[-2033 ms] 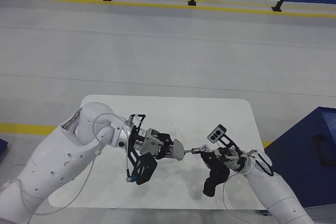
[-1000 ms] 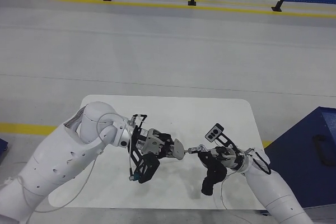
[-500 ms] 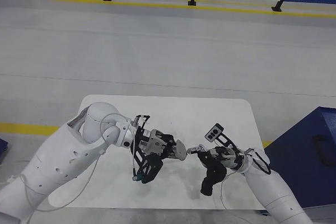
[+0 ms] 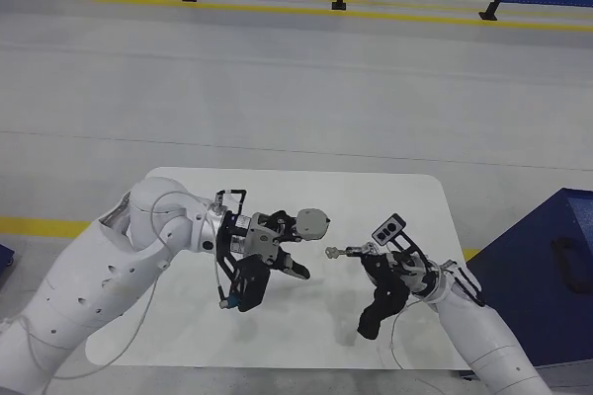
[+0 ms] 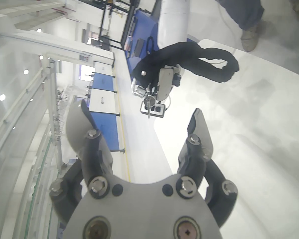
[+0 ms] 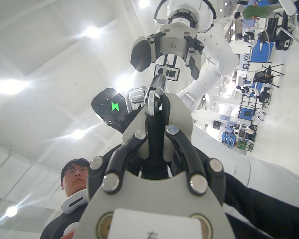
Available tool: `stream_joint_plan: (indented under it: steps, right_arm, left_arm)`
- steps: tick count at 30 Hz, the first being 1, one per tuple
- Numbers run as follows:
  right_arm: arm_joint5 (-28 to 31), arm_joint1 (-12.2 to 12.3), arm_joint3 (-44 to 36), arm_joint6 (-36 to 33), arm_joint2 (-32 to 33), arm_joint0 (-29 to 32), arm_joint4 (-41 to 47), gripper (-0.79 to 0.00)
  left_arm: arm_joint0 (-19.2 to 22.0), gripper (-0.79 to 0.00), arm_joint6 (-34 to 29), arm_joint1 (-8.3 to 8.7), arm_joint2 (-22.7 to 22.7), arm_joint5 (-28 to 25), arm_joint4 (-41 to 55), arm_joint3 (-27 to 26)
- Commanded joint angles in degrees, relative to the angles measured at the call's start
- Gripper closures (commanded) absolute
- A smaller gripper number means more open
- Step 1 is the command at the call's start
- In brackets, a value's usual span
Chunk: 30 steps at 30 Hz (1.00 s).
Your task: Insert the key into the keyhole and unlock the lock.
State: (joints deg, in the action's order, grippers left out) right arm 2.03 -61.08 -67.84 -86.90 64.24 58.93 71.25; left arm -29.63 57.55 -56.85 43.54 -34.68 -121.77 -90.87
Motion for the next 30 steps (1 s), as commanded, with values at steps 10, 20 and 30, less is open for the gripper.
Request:
stream_joint_plan:
  steps: [10, 20, 30]
  right_arm:
    - [2.3, -0.4, -1.1, 6.0, 2.3, 1.7, 2.9, 0.0]
    - [2.1, -1.1, -2.3, 7.0, 3.6, 3.7, 4.5, 0.0]
    - [2.1, -1.4, -3.1, 5.6, 5.4, 4.4, 3.4, 0.0]
  left_arm:
    - [-5.3, 0.0, -9.3, -0.11, 5.1, 10.7, 9.1, -0.5]
    - [-12.9, 0.0, -20.5, -1.69, 4.1, 28.3, 8.2, -5.7]
    - [-10.1, 0.0, -23.2, -4.37, 0.1, 26.3, 9.3, -3.0]
